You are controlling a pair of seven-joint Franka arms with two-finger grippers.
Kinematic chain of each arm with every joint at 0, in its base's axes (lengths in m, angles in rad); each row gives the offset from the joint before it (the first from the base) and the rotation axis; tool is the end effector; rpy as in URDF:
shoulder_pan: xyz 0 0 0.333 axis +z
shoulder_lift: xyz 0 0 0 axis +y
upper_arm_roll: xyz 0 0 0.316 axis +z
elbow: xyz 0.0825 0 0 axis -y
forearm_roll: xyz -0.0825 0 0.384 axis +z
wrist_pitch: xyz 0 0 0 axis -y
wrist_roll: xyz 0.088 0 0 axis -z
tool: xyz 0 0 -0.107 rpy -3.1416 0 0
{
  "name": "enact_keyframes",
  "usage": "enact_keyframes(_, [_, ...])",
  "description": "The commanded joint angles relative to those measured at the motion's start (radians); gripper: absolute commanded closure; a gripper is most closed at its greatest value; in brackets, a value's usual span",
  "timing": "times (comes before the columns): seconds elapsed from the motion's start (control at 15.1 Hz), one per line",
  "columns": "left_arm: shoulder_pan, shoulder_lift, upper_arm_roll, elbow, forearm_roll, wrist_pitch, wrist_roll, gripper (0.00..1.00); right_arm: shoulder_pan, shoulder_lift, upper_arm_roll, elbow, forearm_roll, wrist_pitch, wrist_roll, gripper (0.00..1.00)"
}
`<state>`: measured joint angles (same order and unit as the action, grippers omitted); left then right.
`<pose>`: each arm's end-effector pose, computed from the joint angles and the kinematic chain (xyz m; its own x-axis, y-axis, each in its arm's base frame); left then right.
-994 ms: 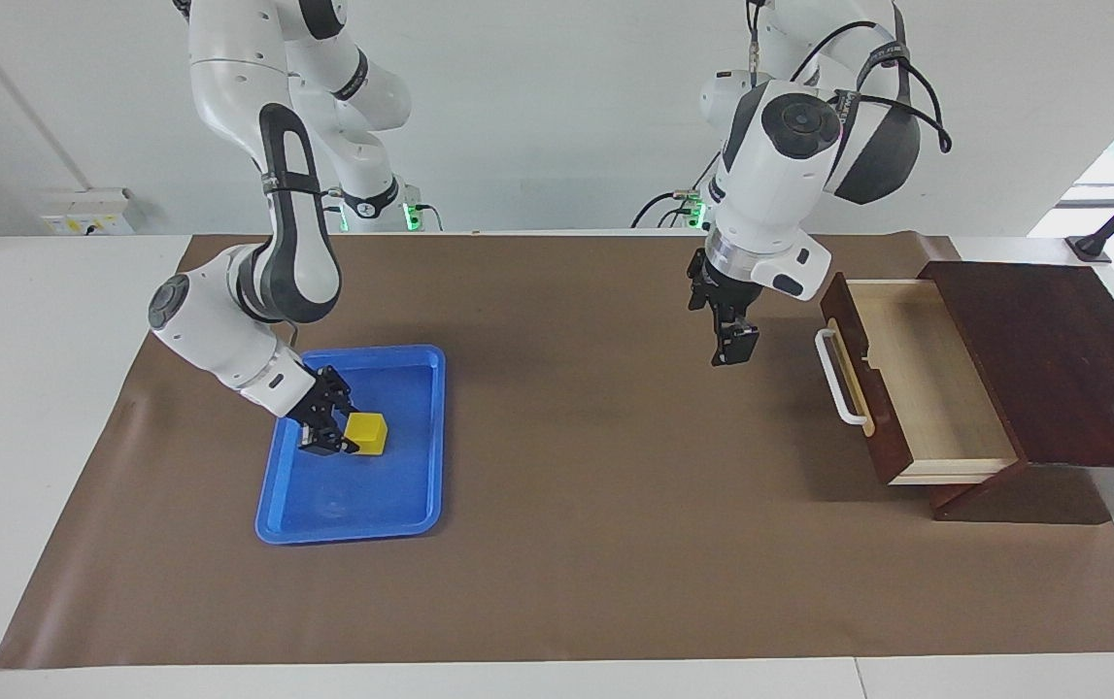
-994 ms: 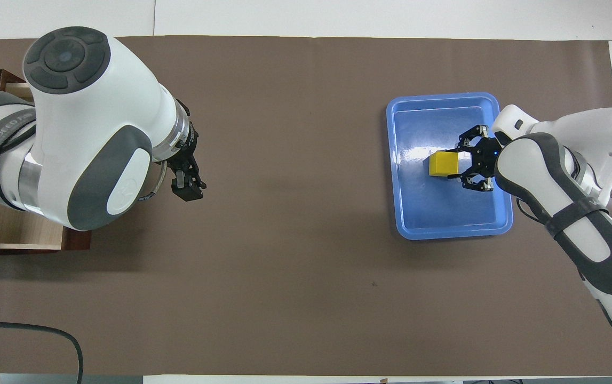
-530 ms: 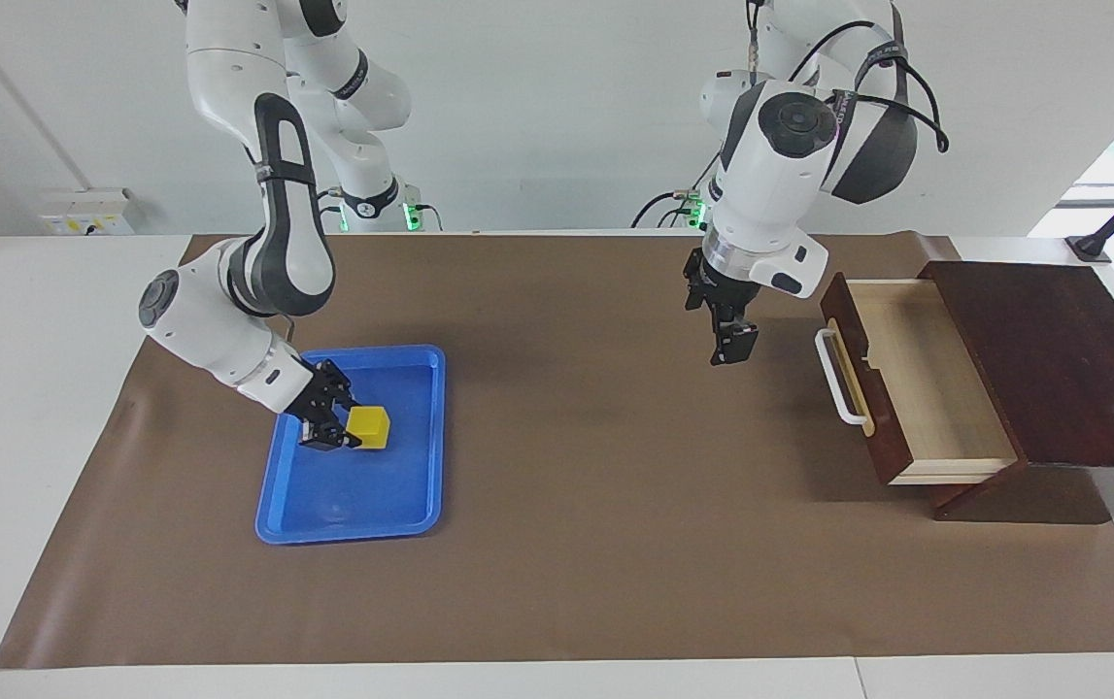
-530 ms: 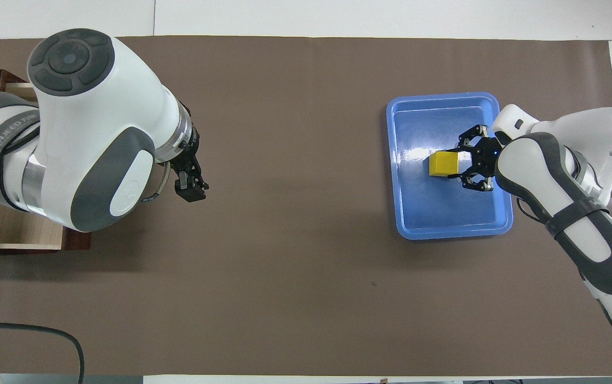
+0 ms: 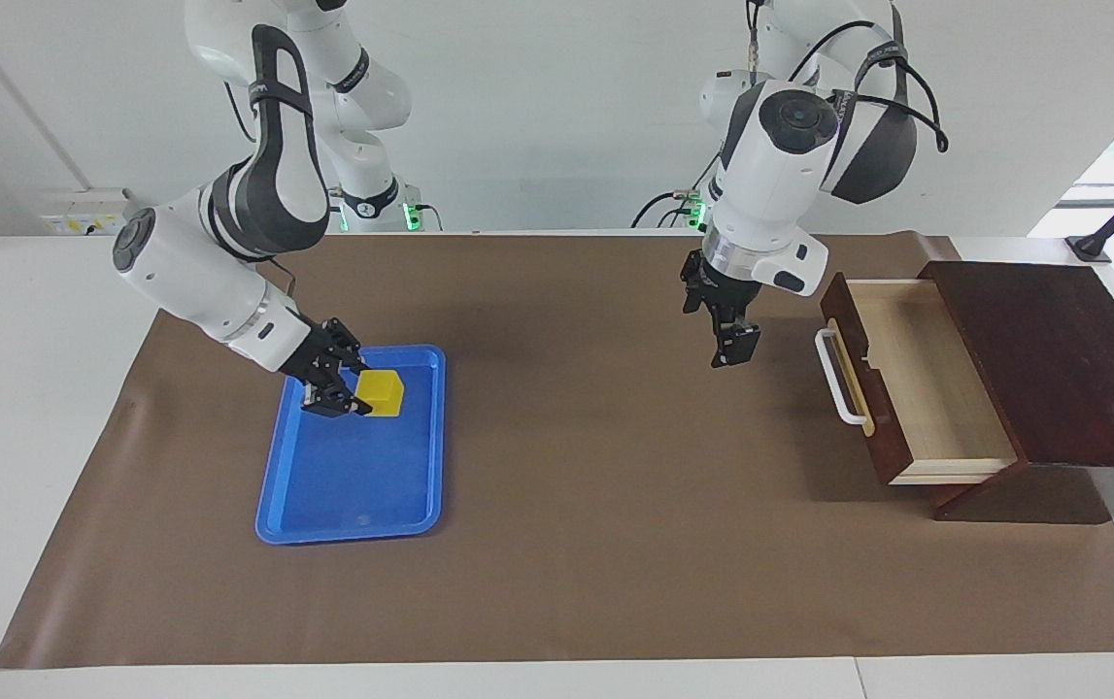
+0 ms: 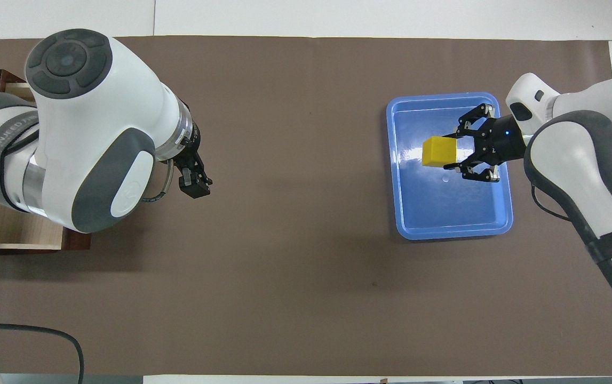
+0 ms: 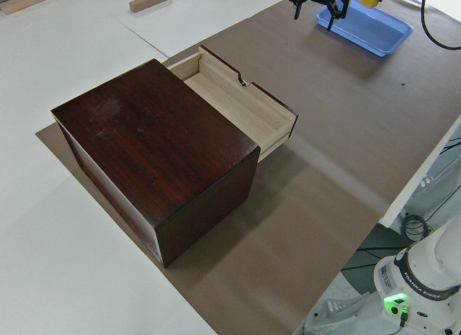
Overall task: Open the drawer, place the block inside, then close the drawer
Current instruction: 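Carry the block toward the left gripper while the left gripper grasps it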
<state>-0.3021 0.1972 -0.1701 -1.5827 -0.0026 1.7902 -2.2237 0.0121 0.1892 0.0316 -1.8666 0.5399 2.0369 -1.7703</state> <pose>0.5595 -0.2767 0.5233 -0.1837 0.9823 -0.0363 0.9830 0.1834 -0.0113 0.6065 0.0545 0.4204 0.0045 0.8848 0.4660 0.9998 -0.0134 0.0159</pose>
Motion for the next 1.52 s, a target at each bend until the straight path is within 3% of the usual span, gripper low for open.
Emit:
enact_keyframes(0.0, [-0.057,0.022,0.015,-0.002,-0.01,0.018,-0.017,0.0,0.075,0.003,-0.001,0.043,-0.003,-0.008,0.144,1.0])
enact_keyframes(0.4, [-0.144,0.094,0.02,0.105,-0.007,0.008,-0.04,0.0,0.212,0.012,-0.001,0.083,-0.066,0.014,0.36,1.0])
enact_keyframes(0.73, [-0.216,0.318,0.038,0.409,0.036,-0.126,-0.042,0.0,0.308,0.013,-0.001,0.078,-0.112,0.081,0.48,1.0])
enact_keyframes(0.99, [-0.344,0.357,0.156,0.435,0.026,-0.109,-0.045,0.0,0.342,0.013,0.004,0.078,-0.112,0.112,0.486,1.0])
enact_keyframes(1.46, [-0.373,0.364,0.147,0.431,0.023,-0.039,-0.044,0.0,0.368,0.013,0.004,0.075,-0.113,0.135,0.522,1.0])
